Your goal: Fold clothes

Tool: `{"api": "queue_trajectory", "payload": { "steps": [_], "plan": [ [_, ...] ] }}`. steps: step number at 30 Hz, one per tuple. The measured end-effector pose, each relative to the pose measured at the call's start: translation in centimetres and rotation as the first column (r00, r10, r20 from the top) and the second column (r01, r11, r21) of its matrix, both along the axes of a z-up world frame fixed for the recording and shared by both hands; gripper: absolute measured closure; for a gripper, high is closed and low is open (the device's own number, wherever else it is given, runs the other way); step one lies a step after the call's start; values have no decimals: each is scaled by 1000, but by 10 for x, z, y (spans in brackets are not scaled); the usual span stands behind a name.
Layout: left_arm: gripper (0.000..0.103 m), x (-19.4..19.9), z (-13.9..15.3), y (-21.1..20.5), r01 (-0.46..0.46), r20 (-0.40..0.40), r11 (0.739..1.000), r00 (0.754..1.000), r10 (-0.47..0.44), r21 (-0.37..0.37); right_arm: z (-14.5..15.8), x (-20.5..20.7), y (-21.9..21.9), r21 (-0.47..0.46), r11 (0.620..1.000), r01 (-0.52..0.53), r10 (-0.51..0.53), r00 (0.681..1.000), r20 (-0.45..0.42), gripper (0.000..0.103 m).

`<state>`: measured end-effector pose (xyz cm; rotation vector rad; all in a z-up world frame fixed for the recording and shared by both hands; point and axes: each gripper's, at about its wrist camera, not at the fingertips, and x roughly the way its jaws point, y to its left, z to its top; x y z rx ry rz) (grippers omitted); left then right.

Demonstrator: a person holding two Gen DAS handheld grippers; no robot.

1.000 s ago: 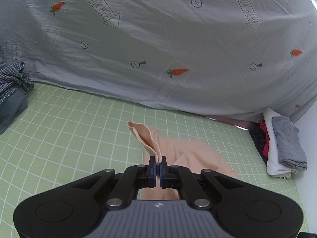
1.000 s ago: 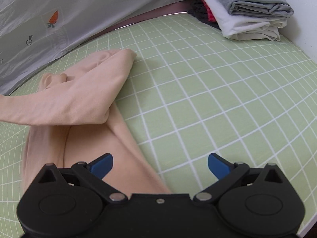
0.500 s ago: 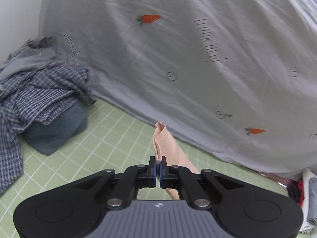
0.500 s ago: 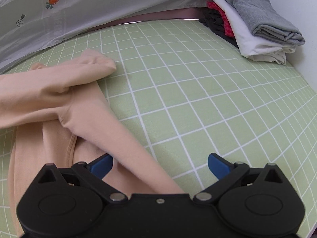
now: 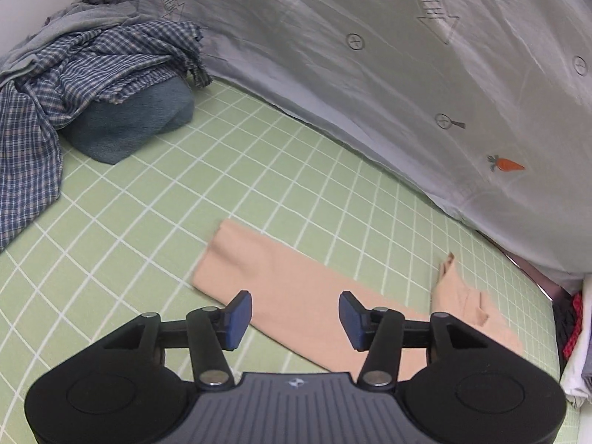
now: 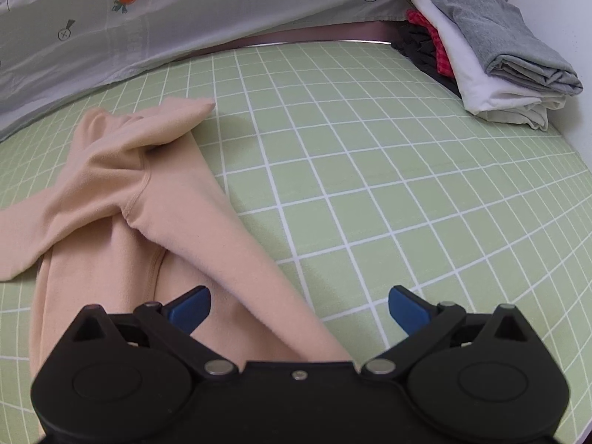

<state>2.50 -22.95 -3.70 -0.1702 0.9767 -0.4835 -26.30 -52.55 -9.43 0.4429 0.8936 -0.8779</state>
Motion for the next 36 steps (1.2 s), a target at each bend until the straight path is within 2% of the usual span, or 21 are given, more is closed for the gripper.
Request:
{"api": "queue_trajectory", "payload": {
  "steps": [6,10,16,19,21,24,26,29,31,33,36],
  "plan": [
    [41,-67,27,-20,88,58,996,995,-87,-1,13,-42,5,-5,1000,-21,22,998,59,0],
    [39,-116,32,-28,116,58,993,992,-117,19,17,-70,7,-26,998,-63,64,998,21,0],
    [33,-182,31,-29,115,56,991,991,-119,68,14,-112,0,10,994,-108,107,994,18,3],
    [31,-207,30,-25,89,57,992,994,-94,85,11,-128,-2,36,990,-140,138,990,32,15],
    [30,-222,28,-22,68,53,993,996,-73,98,9,-137,-3,54,985,-162,160,986,44,30],
    [28,-241,26,-17,35,37,992,999,-40,120,6,-149,-4,83,976,-200,195,978,68,46],
    [23,-253,23,-13,16,30,990,999,-20,138,6,-155,-1,95,969,-228,221,972,83,52],
    [22,-270,17,-4,-12,23,986,1000,8,168,4,-161,2,109,960,-259,248,963,103,59],
    [22,-276,14,4,-23,10,985,1000,21,171,2,-162,3,117,954,-277,265,958,112,69],
    [22,-278,10,12,-30,-5,986,999,31,165,1,-161,5,119,947,-297,284,952,117,91],
    [22,-266,13,17,-14,7,989,1000,13,149,7,-159,15,87,944,-319,309,944,116,99]
  ]
}}
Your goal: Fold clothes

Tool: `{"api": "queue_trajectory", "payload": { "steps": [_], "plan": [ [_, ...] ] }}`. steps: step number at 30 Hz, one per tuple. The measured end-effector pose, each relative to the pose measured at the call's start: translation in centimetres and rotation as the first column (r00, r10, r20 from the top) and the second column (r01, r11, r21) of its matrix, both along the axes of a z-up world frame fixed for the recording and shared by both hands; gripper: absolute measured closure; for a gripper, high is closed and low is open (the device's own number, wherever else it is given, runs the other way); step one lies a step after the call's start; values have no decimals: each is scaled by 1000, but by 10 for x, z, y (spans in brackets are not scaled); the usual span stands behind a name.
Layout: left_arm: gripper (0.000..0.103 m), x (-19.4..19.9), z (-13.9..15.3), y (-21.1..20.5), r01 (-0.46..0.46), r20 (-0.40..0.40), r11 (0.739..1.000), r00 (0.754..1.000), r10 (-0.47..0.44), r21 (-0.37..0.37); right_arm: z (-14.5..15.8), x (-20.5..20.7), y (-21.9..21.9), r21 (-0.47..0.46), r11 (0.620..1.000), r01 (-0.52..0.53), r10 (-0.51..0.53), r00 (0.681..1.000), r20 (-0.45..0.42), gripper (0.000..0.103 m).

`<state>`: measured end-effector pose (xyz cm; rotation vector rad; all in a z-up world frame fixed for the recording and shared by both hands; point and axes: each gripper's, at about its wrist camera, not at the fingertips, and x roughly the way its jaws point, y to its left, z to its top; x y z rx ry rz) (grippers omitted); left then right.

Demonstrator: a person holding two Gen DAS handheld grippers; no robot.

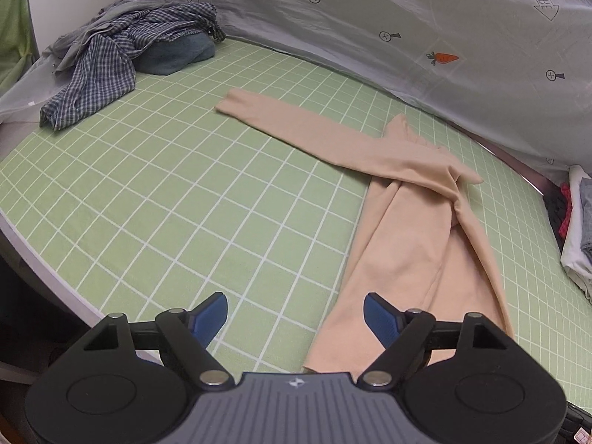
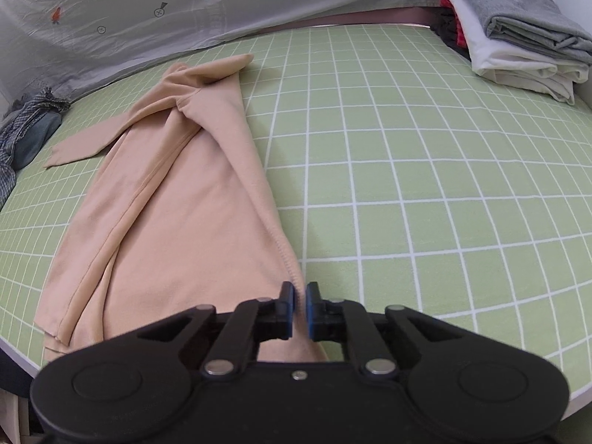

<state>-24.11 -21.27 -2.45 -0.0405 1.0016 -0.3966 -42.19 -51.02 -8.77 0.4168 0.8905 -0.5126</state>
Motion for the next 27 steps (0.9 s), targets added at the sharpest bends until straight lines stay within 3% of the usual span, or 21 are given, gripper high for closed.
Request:
{"api": "queue_trajectory", "payload": {
  "steps": [6,12,20,27],
  "plan": [
    [21,28,7,11,94,32,995,995,-93,-17,18,9,36,-71,997,37,-36,999,15,100],
    [21,63,-4,38,151,6,988,988,-151,-32,27,29,86,-128,991,46,-42,998,36,100],
    [21,100,-11,78,170,5,985,985,-170,3,19,70,138,-90,995,49,-44,997,58,100],
    [21,115,-11,98,166,16,986,986,-167,21,-1,81,136,53,987,154,-157,986,62,89]
  ]
}}
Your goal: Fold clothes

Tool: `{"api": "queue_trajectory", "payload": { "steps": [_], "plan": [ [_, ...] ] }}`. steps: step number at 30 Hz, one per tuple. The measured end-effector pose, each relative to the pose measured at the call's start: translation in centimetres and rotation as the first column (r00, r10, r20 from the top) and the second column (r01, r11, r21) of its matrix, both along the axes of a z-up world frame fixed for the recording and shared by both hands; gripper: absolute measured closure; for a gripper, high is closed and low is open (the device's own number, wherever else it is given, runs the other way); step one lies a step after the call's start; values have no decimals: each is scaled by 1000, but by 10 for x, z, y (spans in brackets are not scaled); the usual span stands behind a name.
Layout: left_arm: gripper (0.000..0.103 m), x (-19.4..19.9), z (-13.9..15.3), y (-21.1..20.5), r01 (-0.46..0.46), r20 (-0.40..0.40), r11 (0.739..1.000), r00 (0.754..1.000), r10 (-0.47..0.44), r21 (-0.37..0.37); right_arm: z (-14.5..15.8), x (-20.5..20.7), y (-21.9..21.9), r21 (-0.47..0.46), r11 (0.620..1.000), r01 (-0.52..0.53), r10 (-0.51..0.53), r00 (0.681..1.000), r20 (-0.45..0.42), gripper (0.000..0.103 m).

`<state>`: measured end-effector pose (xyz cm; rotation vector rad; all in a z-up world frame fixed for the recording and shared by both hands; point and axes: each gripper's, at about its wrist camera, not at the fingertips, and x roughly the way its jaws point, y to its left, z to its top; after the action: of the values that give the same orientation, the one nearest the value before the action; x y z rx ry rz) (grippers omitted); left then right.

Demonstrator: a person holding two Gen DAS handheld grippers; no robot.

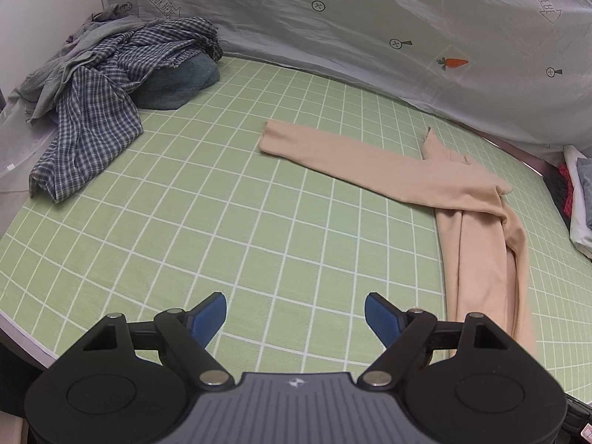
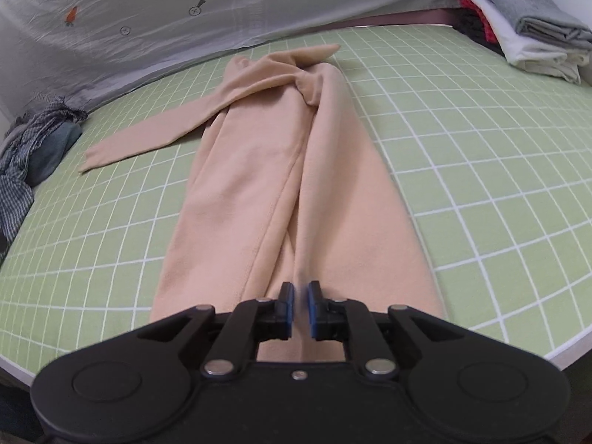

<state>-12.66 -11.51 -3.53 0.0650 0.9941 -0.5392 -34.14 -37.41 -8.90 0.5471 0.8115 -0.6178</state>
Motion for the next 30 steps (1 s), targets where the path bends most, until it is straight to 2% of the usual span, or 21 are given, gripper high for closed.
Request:
{"api": "queue_trajectory", "payload": {
  "steps": [3,7,9,15,18,21,26,30],
  "plan": [
    [20,5,-2,3,-15,-14,1000,1000,15,-8,4,0,2,5,1000,18,-18,1000,21,79],
    [20,9,-4,0,-15,-21,1000,1000,14,-17,16,-3,2,-20,999,41,-39,997,62,74],
    [20,11,-5,-2,-15,-26,1000,1000,15,-18,17,-3,-3,-15,998,56,-55,996,66,64],
    [20,18,-5,-12,-49,-36,998,998,48,-27,2,8,-17,42,998,39,-40,999,11,62],
    [20,23,-4,-19,-76,-37,997,997,75,-35,8,11,-25,26,999,24,-25,999,23,60],
    [20,30,-3,-29,-128,-47,991,991,126,-43,19,12,-43,1,1000,26,-26,999,42,53],
    [20,48,1,-50,-224,-60,973,974,221,-52,36,17,-87,-24,1000,19,-18,999,49,49],
    [19,69,3,-68,-280,-51,959,959,277,-44,48,26,-131,-39,999,34,-32,998,58,37]
  ]
}}
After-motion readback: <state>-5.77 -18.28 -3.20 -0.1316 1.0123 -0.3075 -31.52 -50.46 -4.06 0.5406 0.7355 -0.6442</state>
